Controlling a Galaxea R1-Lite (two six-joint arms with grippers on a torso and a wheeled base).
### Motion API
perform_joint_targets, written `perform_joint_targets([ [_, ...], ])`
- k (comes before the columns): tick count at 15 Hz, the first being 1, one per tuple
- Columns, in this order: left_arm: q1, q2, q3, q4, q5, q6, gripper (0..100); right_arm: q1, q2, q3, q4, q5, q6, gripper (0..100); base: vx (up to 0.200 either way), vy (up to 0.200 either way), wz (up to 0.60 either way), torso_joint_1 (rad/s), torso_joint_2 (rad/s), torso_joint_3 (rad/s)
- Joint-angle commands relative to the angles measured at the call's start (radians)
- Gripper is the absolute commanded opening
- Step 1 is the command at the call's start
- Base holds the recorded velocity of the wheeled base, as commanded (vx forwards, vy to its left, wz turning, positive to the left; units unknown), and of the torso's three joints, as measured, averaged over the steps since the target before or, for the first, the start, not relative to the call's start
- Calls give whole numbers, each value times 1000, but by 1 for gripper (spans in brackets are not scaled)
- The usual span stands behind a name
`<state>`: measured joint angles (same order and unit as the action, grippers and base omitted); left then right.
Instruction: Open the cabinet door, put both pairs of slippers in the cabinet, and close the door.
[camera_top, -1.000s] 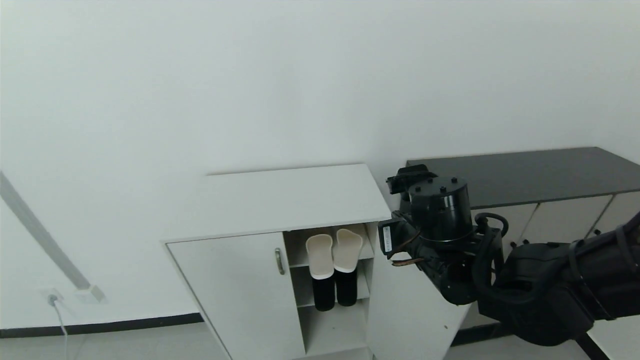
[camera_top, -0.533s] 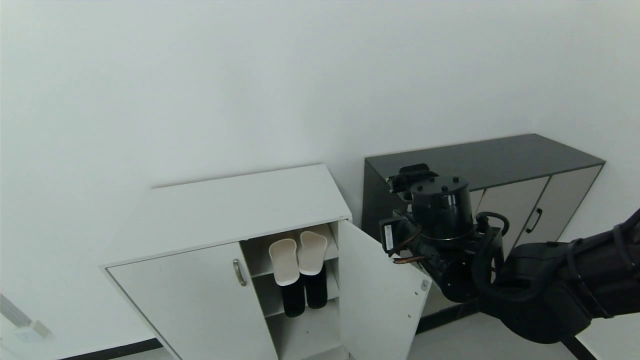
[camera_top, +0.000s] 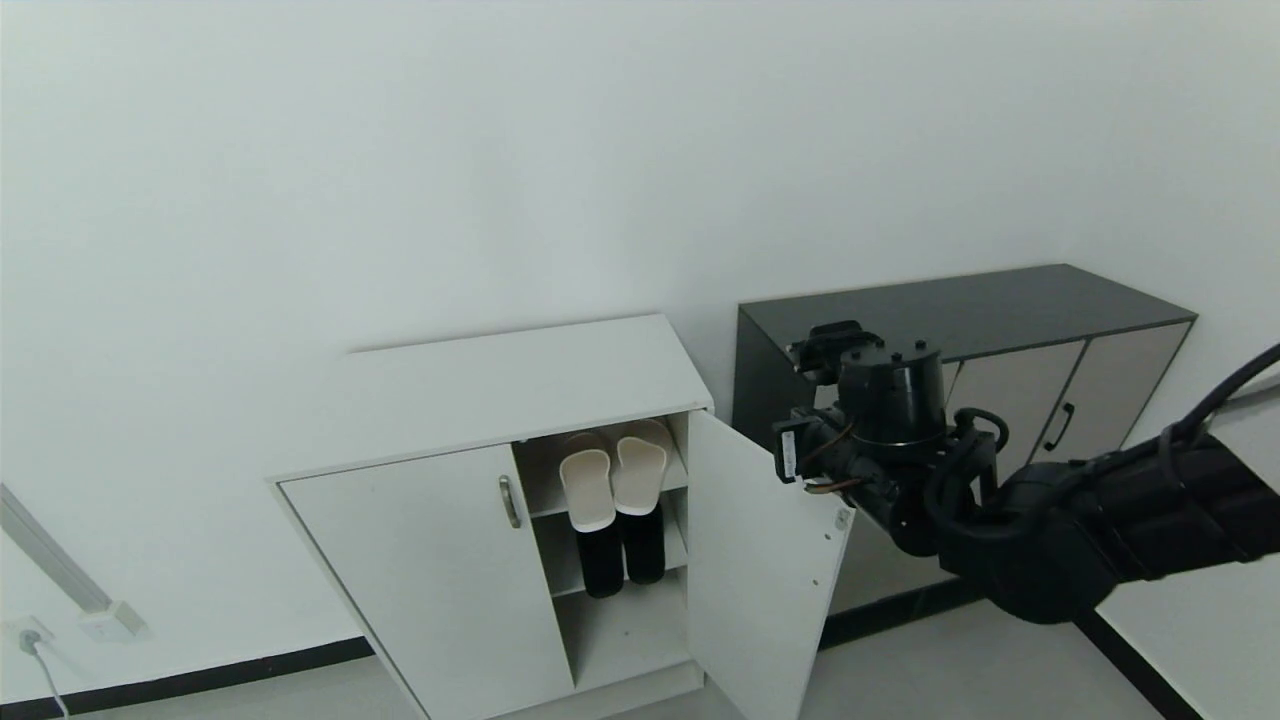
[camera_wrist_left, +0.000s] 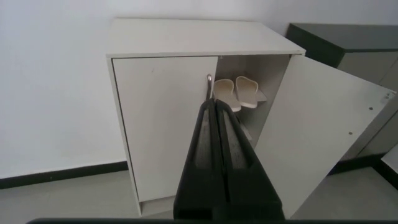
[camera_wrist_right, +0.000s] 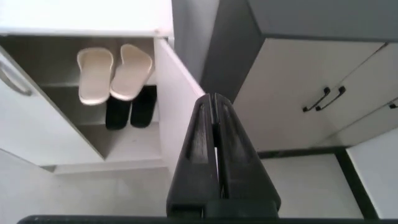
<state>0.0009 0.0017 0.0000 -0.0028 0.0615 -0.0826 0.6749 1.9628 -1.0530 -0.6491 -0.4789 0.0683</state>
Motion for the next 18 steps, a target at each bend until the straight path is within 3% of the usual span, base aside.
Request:
perform_joint_targets([
  [1, 1, 1, 0, 0, 1, -2, 0, -83, 56, -76, 17, 49, -1, 0, 0, 0, 0, 0, 0, 0],
  [3, 1, 1, 0, 0, 1, -2, 0, -130, 105, -174, 109, 57, 10, 0, 0, 0, 0, 0, 0, 0],
  [6, 1, 1, 0, 0, 1, -2, 0, -156, 173, -231, 123, 68, 19, 0, 0, 0, 0, 0, 0, 0],
  [18, 1, 1, 0, 0, 3, -3, 0, -186, 306, -237, 118, 92, 77, 0, 0, 0, 0, 0, 0, 0],
])
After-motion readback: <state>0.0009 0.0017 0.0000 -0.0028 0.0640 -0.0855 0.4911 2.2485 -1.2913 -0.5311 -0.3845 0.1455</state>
